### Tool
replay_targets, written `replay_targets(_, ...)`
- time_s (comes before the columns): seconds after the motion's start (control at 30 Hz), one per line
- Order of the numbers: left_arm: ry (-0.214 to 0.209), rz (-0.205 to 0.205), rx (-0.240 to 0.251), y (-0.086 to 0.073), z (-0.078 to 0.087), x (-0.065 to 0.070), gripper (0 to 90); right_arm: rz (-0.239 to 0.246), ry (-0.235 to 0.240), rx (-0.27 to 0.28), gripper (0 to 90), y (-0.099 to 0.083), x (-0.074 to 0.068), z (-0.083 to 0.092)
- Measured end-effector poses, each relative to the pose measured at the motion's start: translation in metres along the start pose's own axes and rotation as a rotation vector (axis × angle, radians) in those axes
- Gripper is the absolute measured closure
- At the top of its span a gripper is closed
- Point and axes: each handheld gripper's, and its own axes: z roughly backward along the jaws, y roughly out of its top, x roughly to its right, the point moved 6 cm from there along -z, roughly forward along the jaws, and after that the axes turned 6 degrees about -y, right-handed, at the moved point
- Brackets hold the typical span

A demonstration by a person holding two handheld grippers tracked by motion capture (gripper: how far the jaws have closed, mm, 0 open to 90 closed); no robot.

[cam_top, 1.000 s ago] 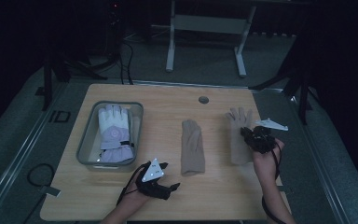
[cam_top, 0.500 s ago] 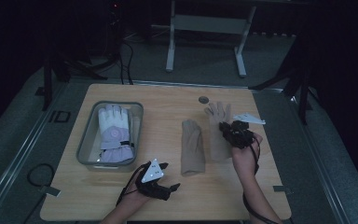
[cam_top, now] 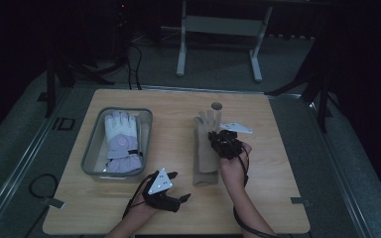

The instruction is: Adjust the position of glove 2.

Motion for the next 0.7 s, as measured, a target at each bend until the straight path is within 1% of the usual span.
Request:
replay_targets(0.03,0.002,-0.002,0.0,0.0,0.0,0.0,14.3,-0.002,0.002,-0.009,82.5,-0.003,-0.002,-0.003)
replay_targets(0.1,0.0,0.0,0.002,0.0,0.001,0.0,14.3,0.001,-0.012,-0.017,82.5,-0.008,-0.004,-0.009)
replay_targets(0.13,0.0,-0.001,0.004,0.0,0.001,0.001,14.3,-0.004,-0.009,-0.024,82.5,-0.011,-0.005,-0.012)
replay_targets(0.2,-0.001,-0.001,0.003,0.0,0.001,0.001,14.3,-0.007,-0.024,-0.031,82.4,-0.016,-0.004,-0.017)
replay_targets(0.27,-0.001,-0.003,0.001,0.0,0.0,0.001,14.3,-0.021,-0.026,-0.053,82.4,-0.023,-0.004,-0.024)
replay_targets(0.3,-0.001,-0.004,0.002,0.0,0.0,0.001,14.3,-0.013,-0.033,-0.062,82.4,-0.027,-0.004,-0.027)
replay_targets(0.37,-0.003,-0.003,0.004,0.001,0.0,0.002,14.3,-0.028,-0.025,-0.083,82.3,-0.033,-0.003,-0.032)
replay_targets(0.5,-0.003,-0.004,-0.001,0.0,0.0,0.001,14.3,-0.034,-0.032,-0.122,82.0,-0.049,-0.001,-0.041)
replay_targets(0.57,-0.002,-0.004,-0.001,0.0,0.0,0.001,14.3,-0.025,-0.037,-0.131,81.7,-0.054,0.0,-0.044)
replay_targets(0.63,-0.003,-0.003,-0.003,0.0,-0.001,0.001,14.3,-0.029,-0.032,-0.152,81.1,-0.059,0.0,-0.048)
replay_targets(0.67,-0.004,-0.004,-0.001,0.0,-0.001,0.002,14.3,-0.028,-0.031,-0.153,80.8,-0.06,-0.001,-0.049)
replay_targets(0.7,-0.005,-0.003,0.0,0.0,-0.001,0.002,14.3,-0.036,-0.027,-0.154,80.5,-0.061,-0.002,-0.05)
